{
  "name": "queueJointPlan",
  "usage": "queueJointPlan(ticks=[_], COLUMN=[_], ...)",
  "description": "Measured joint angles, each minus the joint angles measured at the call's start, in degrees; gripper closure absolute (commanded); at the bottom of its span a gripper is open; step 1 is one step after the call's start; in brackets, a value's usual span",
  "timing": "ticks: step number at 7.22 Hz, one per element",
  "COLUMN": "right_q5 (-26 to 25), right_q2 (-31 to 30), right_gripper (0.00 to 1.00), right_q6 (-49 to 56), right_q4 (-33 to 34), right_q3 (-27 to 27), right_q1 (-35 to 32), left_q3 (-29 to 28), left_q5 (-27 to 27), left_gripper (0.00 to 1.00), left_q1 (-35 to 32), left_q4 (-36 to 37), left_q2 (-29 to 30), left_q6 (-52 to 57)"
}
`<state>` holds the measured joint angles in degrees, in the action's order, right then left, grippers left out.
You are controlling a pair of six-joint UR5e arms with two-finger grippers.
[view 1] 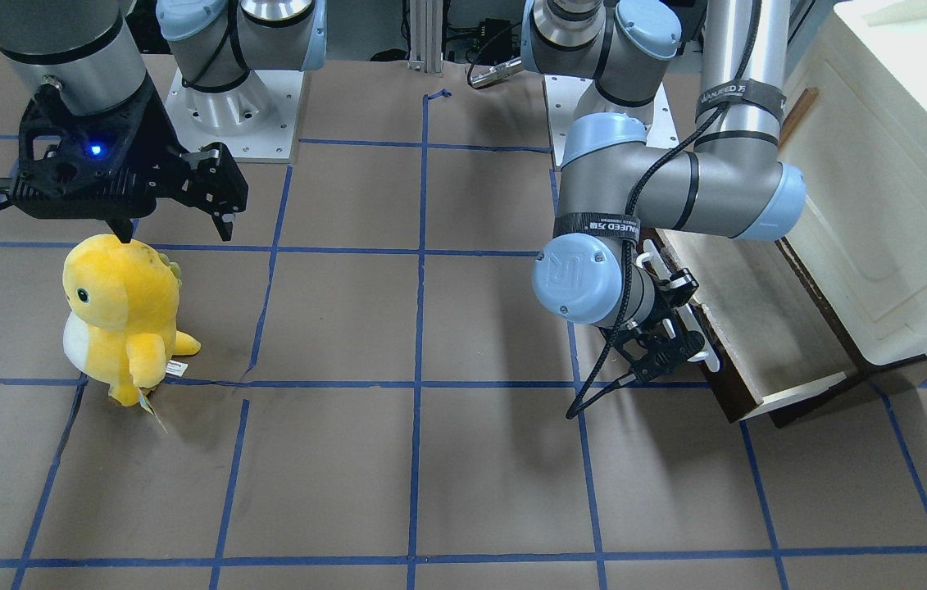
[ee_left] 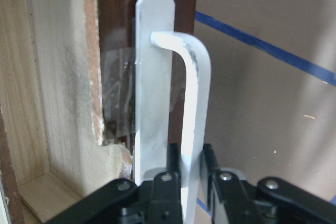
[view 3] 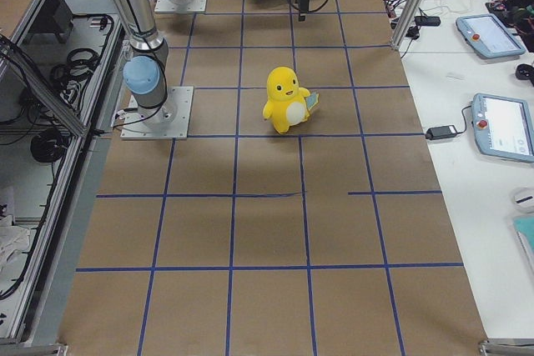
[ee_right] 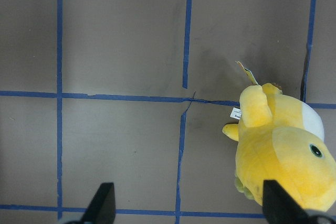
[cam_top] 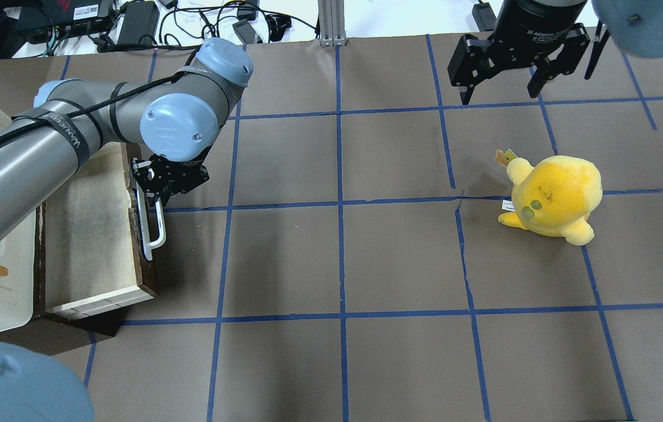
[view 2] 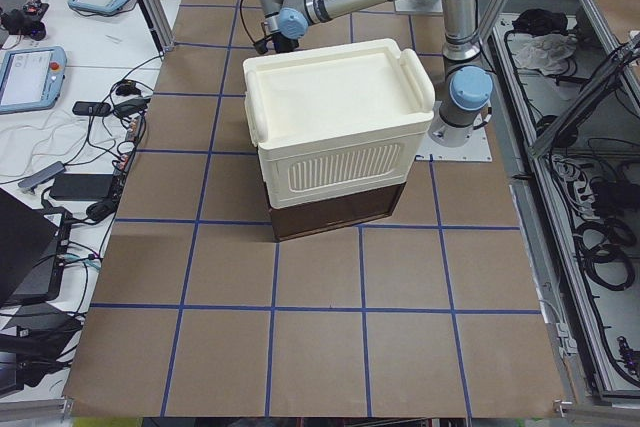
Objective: Pull drawer sideways
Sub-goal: 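Pull the handle with the left gripper, sliding the drawer outward, then open the left gripper and lift it off the handle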
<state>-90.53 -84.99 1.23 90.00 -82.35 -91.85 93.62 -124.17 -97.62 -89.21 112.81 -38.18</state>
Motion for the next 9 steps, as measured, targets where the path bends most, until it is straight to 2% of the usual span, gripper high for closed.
queueJointPlan(ticks=[5,6,7,9], right_q5=[0.0,0.0,0.0,0.0], right_q2=[0.0,0.0,0.0,0.0], right_gripper=[0.00,0.00,0.00,0.00], right_q6=[0.0,0.0,0.0,0.0], right_q4=[0.0,0.0,0.0,0.0], right_q3=[0.0,0.0,0.0,0.0], right_q1=[0.0,0.0,0.0,0.0], left_q3=[-1.6,-1.6,-1.7,-1.7], left_q5=[1.5,1.7,1.8,1.7], left_gripper=[0.74,0.32,0.00,0.00], left_q1=[-1.4,-1.5,-1.6,-1.6], left_q4=[-0.8,-0.9,-0.9,-0.6], left_q2=[0.1,0.1,0.1,-0.5], left_q6=[-0.3,-0.3,-0.3,0.0])
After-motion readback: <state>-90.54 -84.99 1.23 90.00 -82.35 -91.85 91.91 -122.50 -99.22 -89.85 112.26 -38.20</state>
